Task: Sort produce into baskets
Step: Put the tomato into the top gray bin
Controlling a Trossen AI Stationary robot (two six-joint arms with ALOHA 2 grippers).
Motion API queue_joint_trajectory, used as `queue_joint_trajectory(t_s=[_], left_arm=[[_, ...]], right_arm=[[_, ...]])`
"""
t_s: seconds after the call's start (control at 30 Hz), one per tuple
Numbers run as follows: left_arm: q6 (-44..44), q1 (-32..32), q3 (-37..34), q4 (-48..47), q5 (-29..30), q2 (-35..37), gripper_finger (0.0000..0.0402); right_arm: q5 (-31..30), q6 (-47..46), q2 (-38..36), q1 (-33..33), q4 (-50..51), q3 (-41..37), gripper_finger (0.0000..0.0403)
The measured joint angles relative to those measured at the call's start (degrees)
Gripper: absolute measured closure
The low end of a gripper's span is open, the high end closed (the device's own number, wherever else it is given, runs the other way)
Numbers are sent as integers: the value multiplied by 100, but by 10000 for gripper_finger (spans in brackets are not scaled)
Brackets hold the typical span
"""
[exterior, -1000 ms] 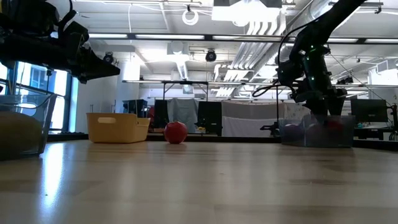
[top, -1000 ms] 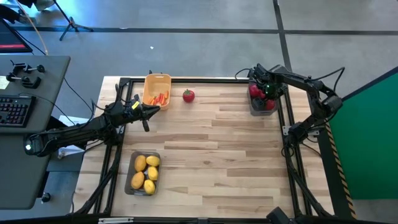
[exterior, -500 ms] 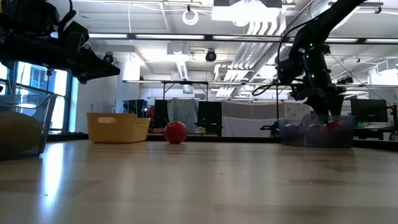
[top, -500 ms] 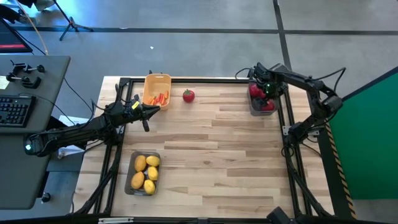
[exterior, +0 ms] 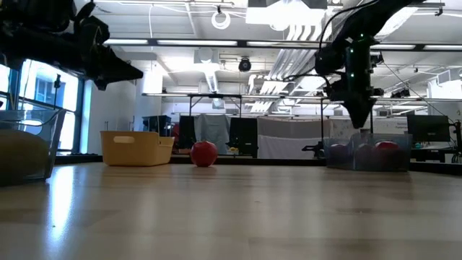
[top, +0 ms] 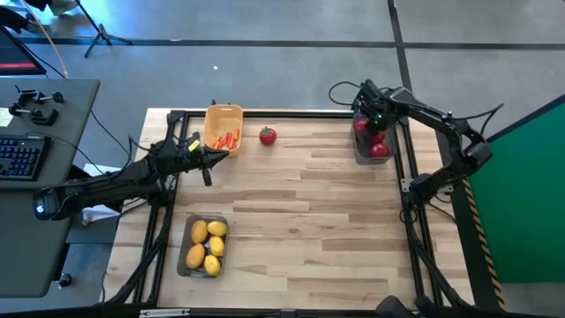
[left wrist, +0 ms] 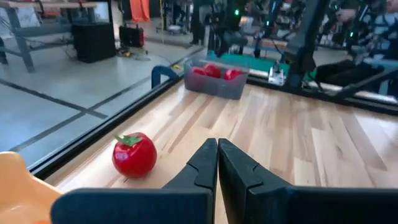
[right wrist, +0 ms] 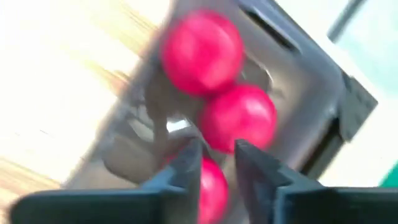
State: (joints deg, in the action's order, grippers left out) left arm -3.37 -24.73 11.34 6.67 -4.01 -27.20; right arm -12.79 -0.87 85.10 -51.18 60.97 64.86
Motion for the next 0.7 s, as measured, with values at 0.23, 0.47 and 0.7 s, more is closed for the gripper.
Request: queue_joint_trajectory(t_s=[0.23, 0.47, 0.7], left_arm=[[349, 0, 505, -23, -13, -1226, 401], [585, -76, 1397, -67, 60, -2625, 399], [1129, -426, 2295, -257, 291, -3941, 354]], right_arm=[[439, 233, -79, 386, -1756, -408, 391], [478, 134, -110, 999, -2977, -740, 399], [165, -39, -457, 1651, -3348, -772, 402]])
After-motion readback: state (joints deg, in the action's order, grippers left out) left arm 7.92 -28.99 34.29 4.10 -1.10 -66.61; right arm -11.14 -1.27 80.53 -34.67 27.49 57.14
